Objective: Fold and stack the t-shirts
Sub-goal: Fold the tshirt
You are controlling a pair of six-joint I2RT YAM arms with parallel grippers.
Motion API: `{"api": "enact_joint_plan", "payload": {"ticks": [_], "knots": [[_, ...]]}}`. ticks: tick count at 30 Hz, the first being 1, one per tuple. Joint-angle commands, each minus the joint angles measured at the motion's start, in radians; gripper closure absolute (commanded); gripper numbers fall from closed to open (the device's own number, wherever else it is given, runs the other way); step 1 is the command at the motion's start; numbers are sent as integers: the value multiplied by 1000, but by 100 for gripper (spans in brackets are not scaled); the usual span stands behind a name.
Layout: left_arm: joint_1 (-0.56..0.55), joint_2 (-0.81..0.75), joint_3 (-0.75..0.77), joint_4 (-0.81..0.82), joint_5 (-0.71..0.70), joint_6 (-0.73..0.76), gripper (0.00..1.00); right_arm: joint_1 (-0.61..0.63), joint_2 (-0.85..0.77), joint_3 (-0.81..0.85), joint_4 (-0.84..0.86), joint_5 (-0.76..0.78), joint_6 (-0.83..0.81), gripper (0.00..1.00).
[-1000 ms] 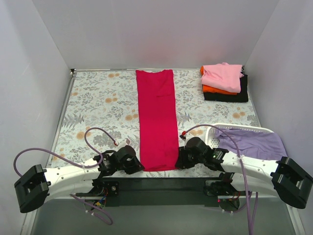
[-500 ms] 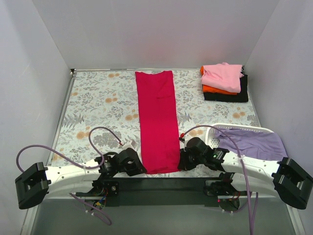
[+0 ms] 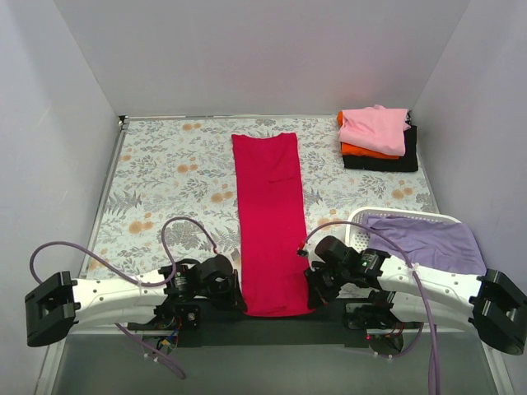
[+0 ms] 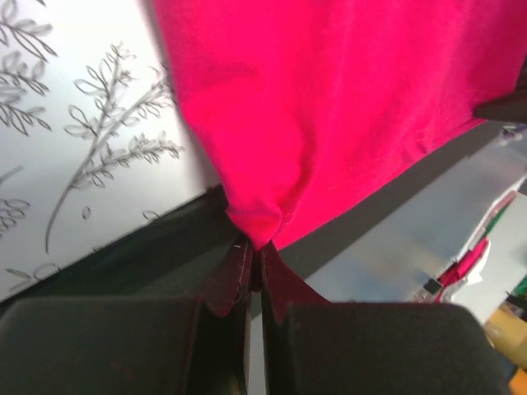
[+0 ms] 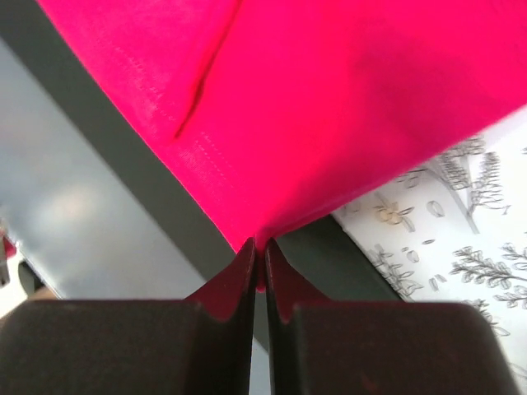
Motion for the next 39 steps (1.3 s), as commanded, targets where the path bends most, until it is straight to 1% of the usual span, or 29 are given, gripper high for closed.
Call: {"api": "enact_joint_plan", "payload": {"ticks": [1, 3, 4, 5, 6, 7, 8, 9, 10, 11, 12, 13, 16, 17, 19, 20, 22, 23, 27, 28, 30, 31, 33, 34, 37, 39], "knots": [[-6, -68, 31, -51, 40, 4, 100, 8, -17, 71, -76, -80, -55, 99], [-6, -115, 44, -43, 2, -18, 100, 8, -33, 93, -79, -63, -57, 99], [-8, -135, 48, -38, -18, -25, 100, 8, -39, 126, -79, -23, -57, 99], [-6, -175, 53, -29, -78, -38, 100, 8, -53, 139, -79, 4, -57, 99], [-8, -190, 54, -25, -124, -42, 100, 6, -57, 154, -79, 35, -58, 99], [-6, -201, 53, -20, -147, -50, 100, 5, -57, 180, -78, 98, -60, 99], [-6, -210, 47, 13, -201, -55, 100, 5, -51, 193, -76, 130, -61, 99], [-5, -204, 33, 34, -250, -67, 100, -1, -44, 199, -67, 156, -66, 99], [-5, -197, 21, 58, -264, -75, 100, -7, -34, 205, -57, 201, -70, 99], [-5, -168, 10, 111, -278, -76, 100, -13, -11, 211, -25, 215, -75, 99], [-5, -149, 2, 127, -296, -78, 100, -20, 1, 213, -6, 227, -80, 99], [-3, -131, -1, 136, -346, -81, 100, -38, 15, 214, 8, 256, -86, 99], [12, -54, 18, 185, -432, -38, 100, -72, 78, 217, 69, 307, -115, 99], [39, -18, 22, 224, -442, -21, 100, -81, 96, 220, 82, 316, -132, 99], [79, 16, 28, 267, -450, 10, 100, -105, 147, 230, 131, 331, -144, 99], [122, 47, 30, 306, -450, 36, 100, -113, 176, 231, 149, 341, -147, 99], [162, 73, 38, 321, -446, 69, 100, -128, 206, 246, 196, 341, -164, 99], [196, 94, 45, 374, -445, 108, 100, -133, 240, 257, 203, 357, -170, 99], [270, 148, 100, 410, -433, 200, 100, -164, 314, 318, 230, 365, -219, 99], [299, 161, 111, 408, -431, 218, 100, -171, 328, 340, 240, 397, -230, 99], [335, 199, 139, 420, -417, 267, 100, -199, 366, 366, 246, 404, -250, 99], [410, 254, 151, 475, -387, 310, 100, -233, 425, 413, 252, 404, -292, 99], [429, 272, 160, 491, -365, 335, 100, -253, 443, 429, 255, 402, -303, 99], [467, 314, 169, 505, -358, 350, 100, -262, 460, 455, 258, 401, -319, 99], [522, 380, 211, 564, -324, 399, 100, -303, 533, 502, 276, 396, -340, 99], [541, 444, 237, 610, -310, 422, 100, -331, 593, 562, 283, 393, -359, 99]]}}
